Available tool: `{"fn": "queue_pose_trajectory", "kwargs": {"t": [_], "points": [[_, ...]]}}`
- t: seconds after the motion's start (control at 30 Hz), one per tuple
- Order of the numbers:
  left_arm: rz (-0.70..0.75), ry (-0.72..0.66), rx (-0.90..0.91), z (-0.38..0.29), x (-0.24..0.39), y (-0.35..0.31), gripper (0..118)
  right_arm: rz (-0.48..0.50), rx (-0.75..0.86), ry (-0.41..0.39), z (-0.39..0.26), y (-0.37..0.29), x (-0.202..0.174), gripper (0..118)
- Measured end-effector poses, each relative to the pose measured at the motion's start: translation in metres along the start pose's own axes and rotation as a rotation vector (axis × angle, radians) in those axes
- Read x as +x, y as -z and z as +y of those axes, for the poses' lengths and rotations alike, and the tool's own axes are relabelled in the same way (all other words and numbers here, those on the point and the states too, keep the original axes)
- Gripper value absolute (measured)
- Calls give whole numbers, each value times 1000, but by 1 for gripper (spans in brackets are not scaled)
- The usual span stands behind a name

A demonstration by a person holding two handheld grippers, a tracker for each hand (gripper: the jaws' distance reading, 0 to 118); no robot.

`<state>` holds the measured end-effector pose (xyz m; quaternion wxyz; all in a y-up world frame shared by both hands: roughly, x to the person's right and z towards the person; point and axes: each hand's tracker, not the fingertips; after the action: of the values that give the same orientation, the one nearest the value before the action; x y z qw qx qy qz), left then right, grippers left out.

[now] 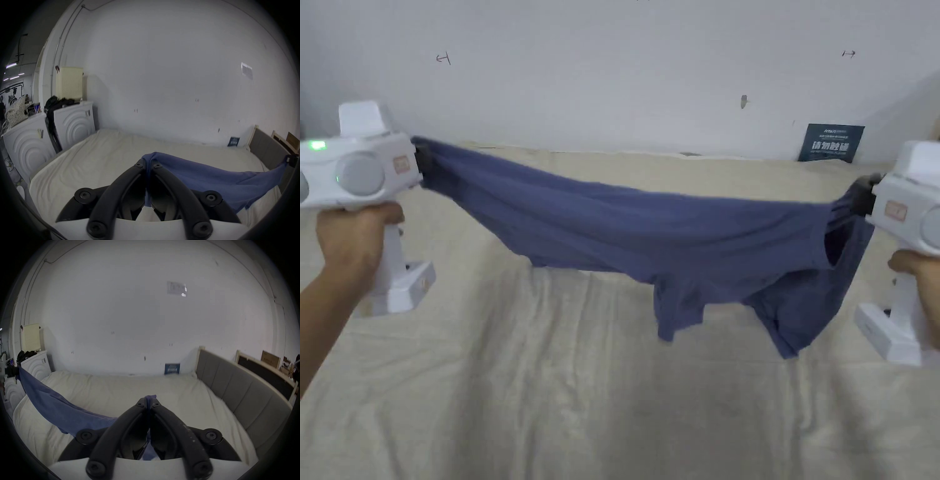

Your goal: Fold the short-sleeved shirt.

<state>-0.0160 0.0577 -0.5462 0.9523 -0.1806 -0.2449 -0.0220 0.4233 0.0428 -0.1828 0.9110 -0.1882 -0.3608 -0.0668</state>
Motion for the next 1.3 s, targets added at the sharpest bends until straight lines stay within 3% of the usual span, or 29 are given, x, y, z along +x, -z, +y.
{"fn": "queue_pose_trajectory", "kwargs": {"t": [0.33,0.63,1.03,1.1,1.17,1.23,1.27,1.3], "points": [[35,87,-255,-162,-39,-49,5,14,-247,73,-147,-24,9,3],[56,74,-425,-268,-74,-109,5,-10,-383,152,-239,-76,34,3],[104,124,-695,-343,-82,-116,5,-42,-678,118,-340,-91,21,3],[121,127,-670,-343,-79,-115,5,-66,-592,120,-342,-96,20,3],[132,133,-675,-342,-76,-115,6,-65,-611,114,-337,-93,21,3],[147,139,-674,-336,-74,-115,13,-69,-619,115,-336,-90,23,5],[160,137,-667,-332,-72,-117,24,-70,-616,111,-332,-91,22,11],[159,125,-654,-325,-71,-118,53,-74,-598,98,-324,-98,16,21]]}}
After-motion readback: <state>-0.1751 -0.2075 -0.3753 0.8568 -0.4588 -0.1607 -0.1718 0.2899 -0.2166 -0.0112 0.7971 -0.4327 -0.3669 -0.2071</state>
